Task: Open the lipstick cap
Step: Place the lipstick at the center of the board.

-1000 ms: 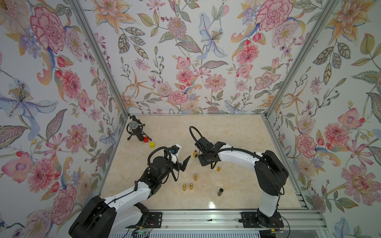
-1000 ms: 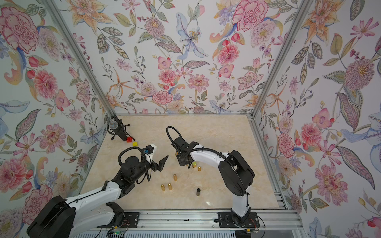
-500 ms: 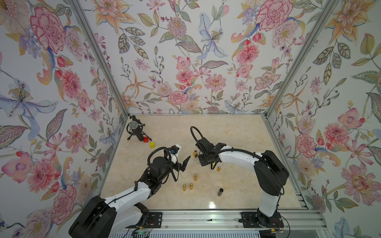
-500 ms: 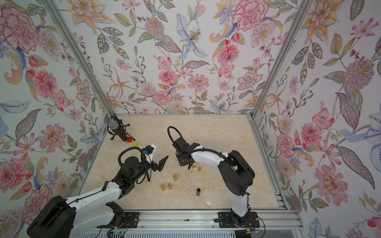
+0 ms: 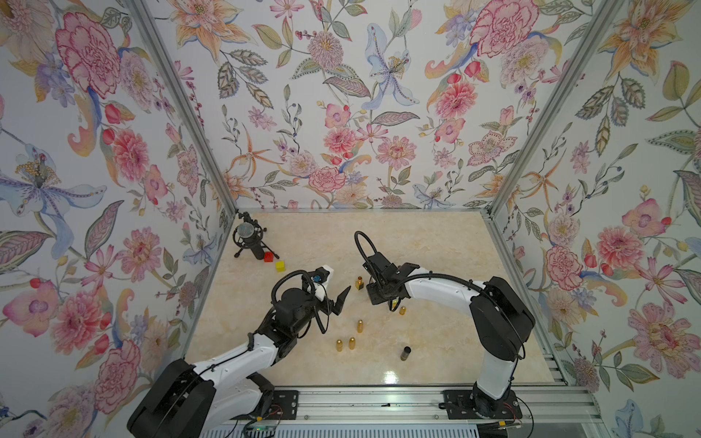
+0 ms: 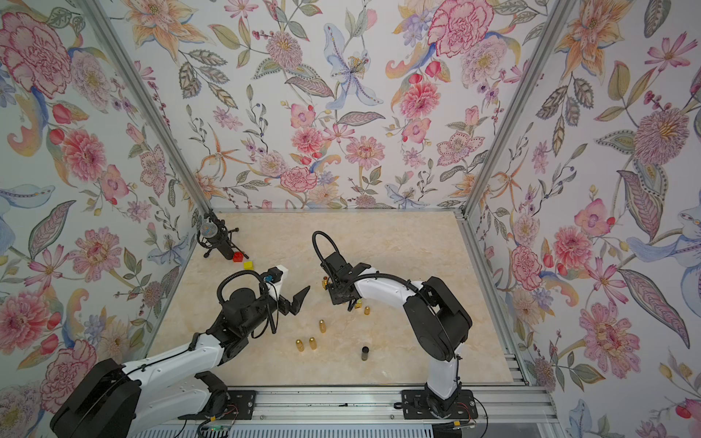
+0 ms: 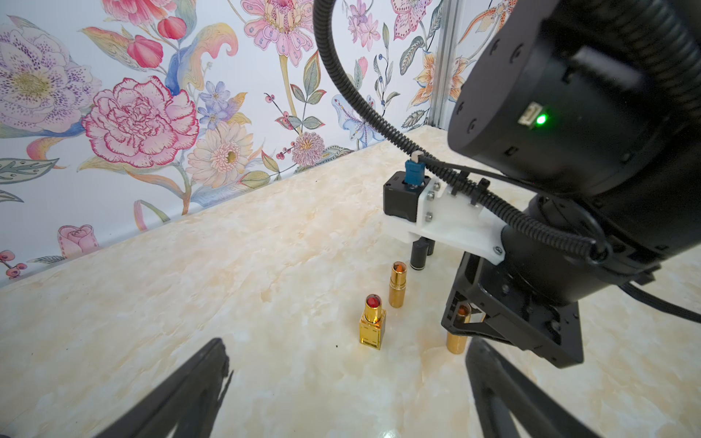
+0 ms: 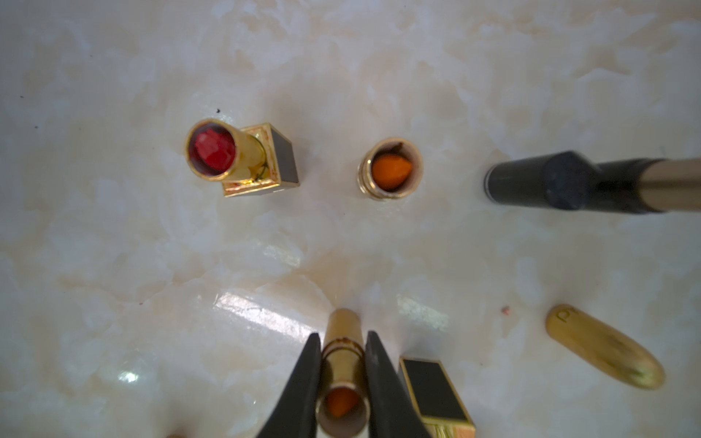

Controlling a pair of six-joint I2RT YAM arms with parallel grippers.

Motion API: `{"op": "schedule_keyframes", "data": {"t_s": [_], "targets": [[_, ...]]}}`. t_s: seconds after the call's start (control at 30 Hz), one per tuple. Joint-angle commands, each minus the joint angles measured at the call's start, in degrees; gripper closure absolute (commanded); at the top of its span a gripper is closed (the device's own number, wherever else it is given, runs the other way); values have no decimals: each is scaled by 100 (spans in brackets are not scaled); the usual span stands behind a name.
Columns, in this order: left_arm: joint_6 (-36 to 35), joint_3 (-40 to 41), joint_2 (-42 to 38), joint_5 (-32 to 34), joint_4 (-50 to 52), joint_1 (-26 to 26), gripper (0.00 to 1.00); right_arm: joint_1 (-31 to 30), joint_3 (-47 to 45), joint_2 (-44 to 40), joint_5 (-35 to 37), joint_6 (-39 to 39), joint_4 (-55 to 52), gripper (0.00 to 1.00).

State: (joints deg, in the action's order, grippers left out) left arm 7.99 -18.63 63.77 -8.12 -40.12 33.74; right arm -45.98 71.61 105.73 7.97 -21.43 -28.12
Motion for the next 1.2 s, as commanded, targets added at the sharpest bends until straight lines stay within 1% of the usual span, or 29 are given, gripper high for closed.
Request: {"op": "schedule_keyframes", "data": {"t_s": [0.0,0.4,0.6,0.73,0.87,0.93,1.03,1.13,1.17], "targets": [[133,44,34,42,-134,-77,1,38,-159,-97,-65,-55,-167,77],[115,56,57,39,-140,-77,1,30,-157,-114,-62,-72,-168,74],[115,70,38,39,-140,-78,1,32,-132,-188,-134,-79,-168,69],[107,79,5,39,-129,-78,1,30,-95,-302,-155,-83,-167,68],[86,70,-49,39,-92,-77,1,39,-29,-500,-181,-107,-199,62],[57,70,-121,17,-44,-78,1,38,23,-637,-175,-128,-297,62],[6,52,-248,-1,137,-77,1,39,87,-940,-80,-164,-627,58],[-31,31,-372,-13,311,-76,1,55,73,-1343,20,-240,-1050,57],[-26,14,-400,-41,377,-69,1,66,79,-1498,23,-293,-1211,55]]}}
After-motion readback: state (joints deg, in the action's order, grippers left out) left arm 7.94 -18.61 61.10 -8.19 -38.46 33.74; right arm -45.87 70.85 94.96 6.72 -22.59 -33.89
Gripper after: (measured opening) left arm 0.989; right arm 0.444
